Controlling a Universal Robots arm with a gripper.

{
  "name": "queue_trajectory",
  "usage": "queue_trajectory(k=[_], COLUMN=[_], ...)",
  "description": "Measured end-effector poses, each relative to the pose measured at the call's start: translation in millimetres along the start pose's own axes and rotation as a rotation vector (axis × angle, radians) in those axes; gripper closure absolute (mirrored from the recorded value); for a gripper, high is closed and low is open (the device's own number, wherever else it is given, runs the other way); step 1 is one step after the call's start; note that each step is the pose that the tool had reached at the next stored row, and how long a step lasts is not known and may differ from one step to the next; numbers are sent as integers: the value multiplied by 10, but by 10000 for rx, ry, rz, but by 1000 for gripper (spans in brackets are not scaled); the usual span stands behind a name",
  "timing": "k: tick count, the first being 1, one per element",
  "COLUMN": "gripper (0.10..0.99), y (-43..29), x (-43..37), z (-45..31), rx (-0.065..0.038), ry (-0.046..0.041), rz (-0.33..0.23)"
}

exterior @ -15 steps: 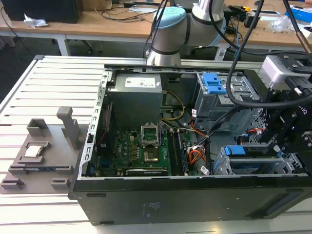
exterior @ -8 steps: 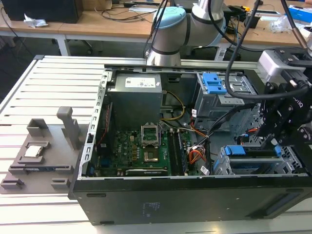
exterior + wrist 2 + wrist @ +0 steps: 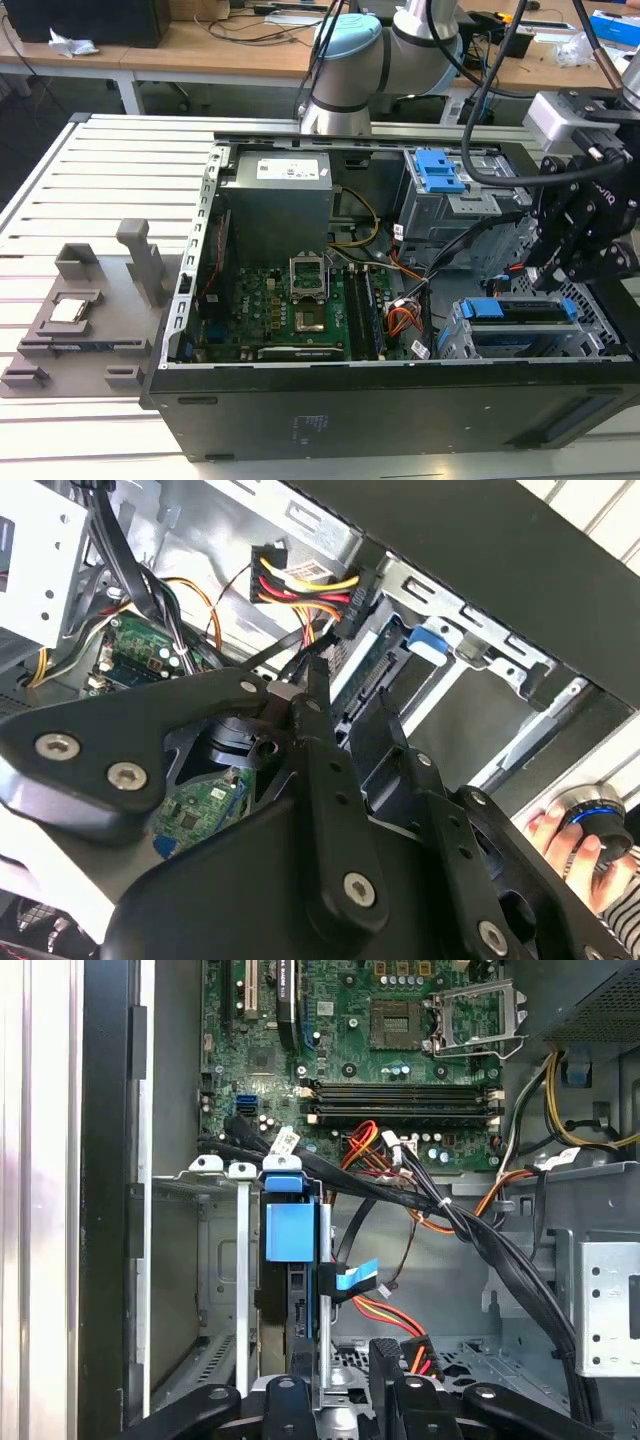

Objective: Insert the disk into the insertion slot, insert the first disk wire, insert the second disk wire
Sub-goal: 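Insert the first disk wire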

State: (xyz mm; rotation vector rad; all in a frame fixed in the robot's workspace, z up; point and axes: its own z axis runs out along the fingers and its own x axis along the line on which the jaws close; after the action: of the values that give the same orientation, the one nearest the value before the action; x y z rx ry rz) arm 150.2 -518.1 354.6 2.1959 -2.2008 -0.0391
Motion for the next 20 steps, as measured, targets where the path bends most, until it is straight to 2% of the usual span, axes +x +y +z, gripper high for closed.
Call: queue_trajectory(k=[10,12,15,16,18,20], gripper=[725,725,725,725,725,725], y=[-4,-4,-4,-13,-83,-110], x=[-3,-3,-3,-5,-24,-60], z=[0,0,0,-1,-4,-10], rx=[1,2,6,7,7,6], ry=[4,13,45,51,56,70], rz=[-79,-345,-1106,-1251,-1308,-1309])
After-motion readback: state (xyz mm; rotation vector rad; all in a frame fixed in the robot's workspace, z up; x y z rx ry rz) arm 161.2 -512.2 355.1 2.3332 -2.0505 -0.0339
